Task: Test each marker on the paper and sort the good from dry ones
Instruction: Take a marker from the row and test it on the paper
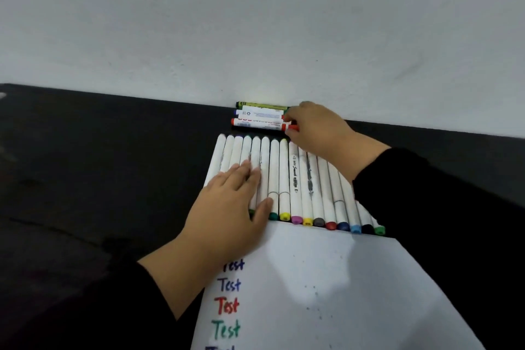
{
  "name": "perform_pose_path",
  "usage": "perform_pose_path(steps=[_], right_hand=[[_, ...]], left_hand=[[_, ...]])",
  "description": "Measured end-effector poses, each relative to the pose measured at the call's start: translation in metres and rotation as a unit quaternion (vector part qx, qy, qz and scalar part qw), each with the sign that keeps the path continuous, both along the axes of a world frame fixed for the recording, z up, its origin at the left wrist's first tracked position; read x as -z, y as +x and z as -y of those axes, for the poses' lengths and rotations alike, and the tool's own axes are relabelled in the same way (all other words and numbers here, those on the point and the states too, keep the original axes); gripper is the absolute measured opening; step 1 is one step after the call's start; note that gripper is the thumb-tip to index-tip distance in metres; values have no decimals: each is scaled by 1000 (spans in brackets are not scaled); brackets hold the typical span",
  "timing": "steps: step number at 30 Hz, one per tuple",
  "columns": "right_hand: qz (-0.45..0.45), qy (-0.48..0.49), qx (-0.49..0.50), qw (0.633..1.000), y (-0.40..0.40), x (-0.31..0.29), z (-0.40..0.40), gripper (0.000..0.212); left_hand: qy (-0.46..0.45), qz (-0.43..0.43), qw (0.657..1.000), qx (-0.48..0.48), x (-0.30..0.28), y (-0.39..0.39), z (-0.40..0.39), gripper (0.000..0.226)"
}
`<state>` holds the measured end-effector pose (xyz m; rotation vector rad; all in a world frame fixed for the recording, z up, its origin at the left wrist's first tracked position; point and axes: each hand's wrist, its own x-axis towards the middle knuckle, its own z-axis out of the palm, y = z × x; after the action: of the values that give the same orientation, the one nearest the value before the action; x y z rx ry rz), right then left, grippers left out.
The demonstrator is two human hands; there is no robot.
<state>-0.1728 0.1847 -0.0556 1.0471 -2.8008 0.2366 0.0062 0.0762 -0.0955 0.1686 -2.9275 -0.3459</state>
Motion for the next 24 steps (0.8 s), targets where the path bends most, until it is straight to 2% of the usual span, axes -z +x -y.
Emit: perform_pose_path(steps=[11,18,24], right_hand=[[-8,53,-12,999,-34,16,33,26],[-11,3,-8,1000,-28,12,22,22],[34,-45,23,998,-4,-13,-1,20]], left_hand=[[-2,-5,1000,10,7,-2,5,62],[-8,-3,1000,4,9,-1,4,62],[-13,14,1000,-1,4,1,3,61]])
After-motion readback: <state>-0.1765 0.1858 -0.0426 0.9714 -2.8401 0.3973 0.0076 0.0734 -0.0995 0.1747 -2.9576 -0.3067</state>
